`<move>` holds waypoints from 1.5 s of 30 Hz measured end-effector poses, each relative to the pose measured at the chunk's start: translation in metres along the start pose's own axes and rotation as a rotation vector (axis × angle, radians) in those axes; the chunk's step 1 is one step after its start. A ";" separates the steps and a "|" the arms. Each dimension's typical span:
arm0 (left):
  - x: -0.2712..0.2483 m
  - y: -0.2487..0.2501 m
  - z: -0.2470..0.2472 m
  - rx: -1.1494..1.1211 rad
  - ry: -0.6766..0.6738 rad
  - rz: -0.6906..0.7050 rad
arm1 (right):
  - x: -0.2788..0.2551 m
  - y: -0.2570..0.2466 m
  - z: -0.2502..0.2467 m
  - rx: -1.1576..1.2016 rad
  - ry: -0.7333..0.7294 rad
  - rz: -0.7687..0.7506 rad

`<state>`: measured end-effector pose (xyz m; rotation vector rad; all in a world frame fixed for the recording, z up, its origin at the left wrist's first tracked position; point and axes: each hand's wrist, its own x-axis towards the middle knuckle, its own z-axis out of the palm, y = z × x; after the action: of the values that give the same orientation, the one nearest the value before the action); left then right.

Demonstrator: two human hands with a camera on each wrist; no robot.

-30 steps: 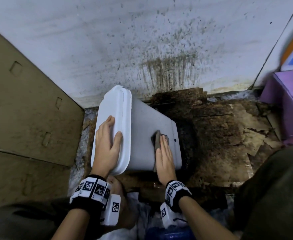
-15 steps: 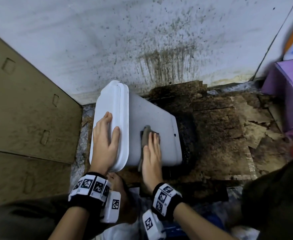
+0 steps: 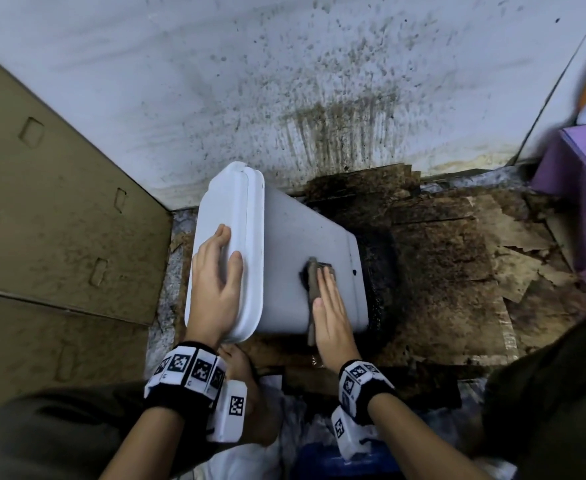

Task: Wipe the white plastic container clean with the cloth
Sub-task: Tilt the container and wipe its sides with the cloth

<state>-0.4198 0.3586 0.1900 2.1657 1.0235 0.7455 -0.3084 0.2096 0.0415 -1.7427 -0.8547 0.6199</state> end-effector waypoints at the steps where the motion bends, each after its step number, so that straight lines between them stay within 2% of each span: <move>1: 0.000 0.000 -0.001 -0.001 0.002 -0.002 | -0.001 0.012 -0.001 0.018 0.012 0.063; 5: -0.001 -0.001 0.000 -0.018 0.004 -0.001 | 0.005 0.036 -0.006 0.120 0.034 0.313; 12: -0.001 0.003 0.003 -0.030 0.001 -0.007 | 0.012 0.015 0.002 0.165 0.083 0.363; 16: 0.000 0.001 0.002 -0.025 -0.004 -0.015 | 0.010 -0.028 0.013 0.199 0.096 0.247; 21: 0.000 0.000 0.001 -0.014 -0.008 -0.023 | 0.005 -0.083 0.020 0.164 0.004 0.014; 28: -0.001 0.003 0.002 -0.006 -0.009 -0.012 | 0.004 -0.055 0.006 -0.028 -0.076 -0.121; 32: -0.002 0.000 0.003 -0.027 0.006 -0.005 | 0.006 -0.016 -0.001 -0.019 -0.031 -0.004; 34: -0.002 0.000 0.003 -0.029 0.008 0.006 | 0.007 0.003 -0.005 0.006 0.007 0.106; 37: -0.002 0.003 0.003 -0.028 0.008 0.012 | 0.008 0.015 -0.015 0.049 -0.030 0.280; 39: -0.002 0.004 0.003 -0.031 0.018 0.013 | 0.010 0.020 -0.016 -0.014 -0.049 0.324; 42: -0.002 0.006 0.004 -0.037 0.028 0.005 | 0.009 0.022 -0.011 -0.042 0.015 0.308; 45: -0.002 0.003 0.004 -0.027 0.025 -0.009 | 0.009 0.005 -0.006 0.078 -0.005 0.376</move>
<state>-0.4167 0.3543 0.1895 2.1325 1.0299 0.7791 -0.2967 0.2120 0.0387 -1.8441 -0.4994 0.8921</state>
